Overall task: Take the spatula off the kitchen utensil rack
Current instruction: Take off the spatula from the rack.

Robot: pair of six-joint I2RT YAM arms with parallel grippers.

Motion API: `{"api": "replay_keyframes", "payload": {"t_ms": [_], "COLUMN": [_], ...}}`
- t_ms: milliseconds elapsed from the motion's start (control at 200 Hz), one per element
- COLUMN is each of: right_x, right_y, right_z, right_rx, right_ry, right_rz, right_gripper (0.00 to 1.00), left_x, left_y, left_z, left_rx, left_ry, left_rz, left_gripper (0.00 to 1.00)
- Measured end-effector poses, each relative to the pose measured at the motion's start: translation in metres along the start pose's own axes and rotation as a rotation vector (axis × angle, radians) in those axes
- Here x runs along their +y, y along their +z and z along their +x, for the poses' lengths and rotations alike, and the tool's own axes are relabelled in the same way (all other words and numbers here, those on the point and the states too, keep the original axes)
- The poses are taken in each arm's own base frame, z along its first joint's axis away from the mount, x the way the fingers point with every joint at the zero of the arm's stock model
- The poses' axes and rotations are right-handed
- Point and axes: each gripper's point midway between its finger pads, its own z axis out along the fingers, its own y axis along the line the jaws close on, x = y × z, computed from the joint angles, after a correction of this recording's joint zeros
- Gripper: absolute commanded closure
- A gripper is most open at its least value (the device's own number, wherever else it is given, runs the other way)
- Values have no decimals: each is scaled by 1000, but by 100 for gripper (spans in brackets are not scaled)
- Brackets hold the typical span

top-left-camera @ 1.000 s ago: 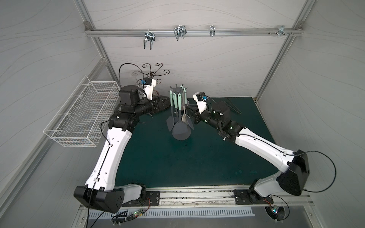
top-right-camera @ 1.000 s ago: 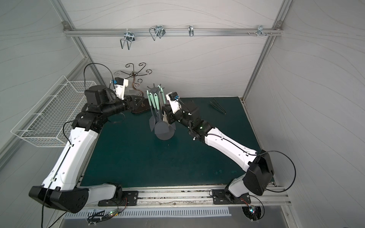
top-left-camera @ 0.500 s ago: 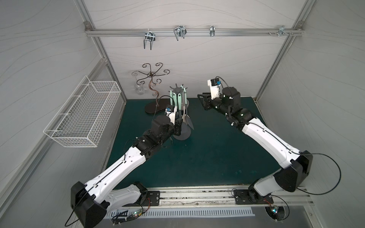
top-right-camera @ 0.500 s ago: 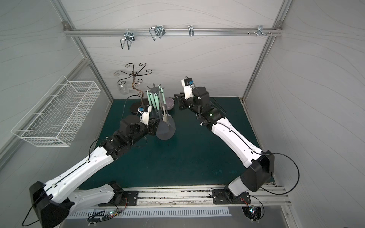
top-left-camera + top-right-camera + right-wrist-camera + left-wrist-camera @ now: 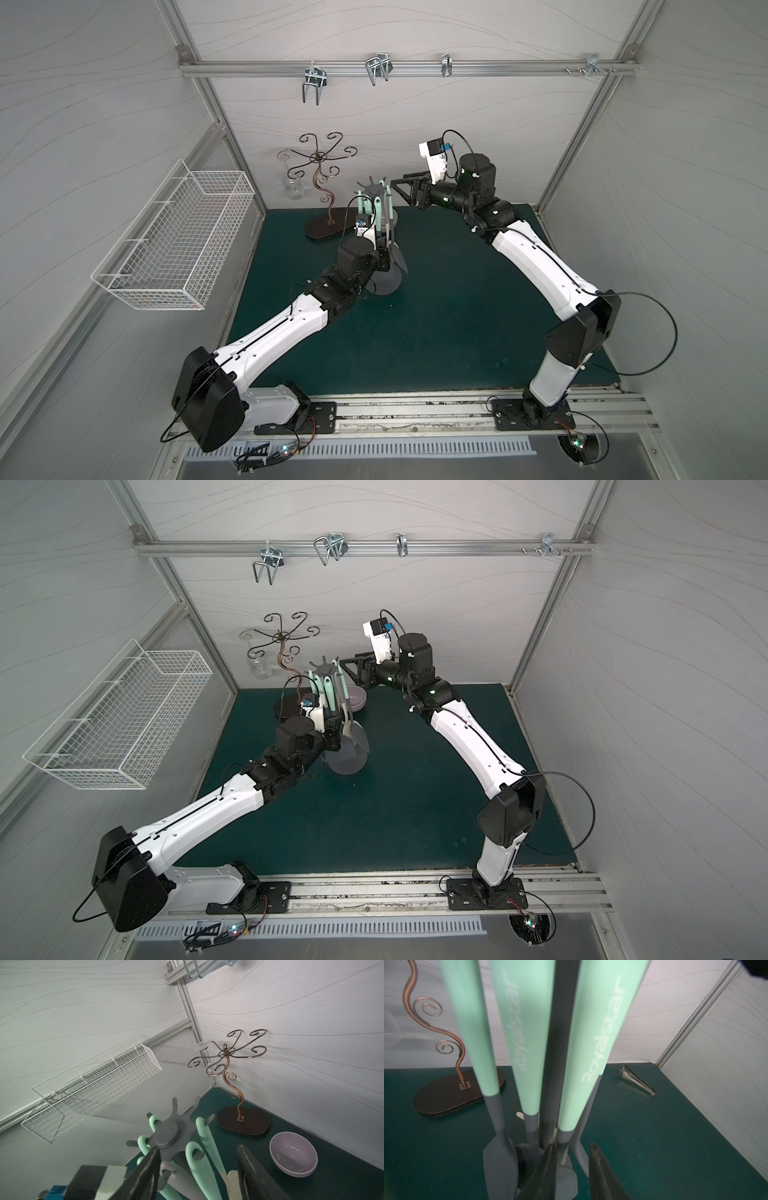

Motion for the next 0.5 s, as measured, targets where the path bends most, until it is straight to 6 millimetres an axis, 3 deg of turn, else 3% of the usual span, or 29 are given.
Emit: {"api": "replay_keyframes", "payload": {"t_ms": [150,230,340,500], "right_x": [7,15,26,35], "right_y": [2,2,3,7], "right_z": [-10,-19,-25,-23], "right_rx": [-39,-68,-91,-88], "right_ry": [-20,-39,-64,-91], "right_rz": [-21,-38,-61,-89], "right_gripper": [39,39,39,40], "left_x": [-2,-2,-3,-5], "left_y": [6,10,12,10], "left_z": [-7,-6,-4,-5], "left_rx": [-25,-28,-26,-26], "left_ry": [9,17,47,62], "left_rz": [-9,-10,-10,-2], "left_gripper": [67,76,100,100]}}
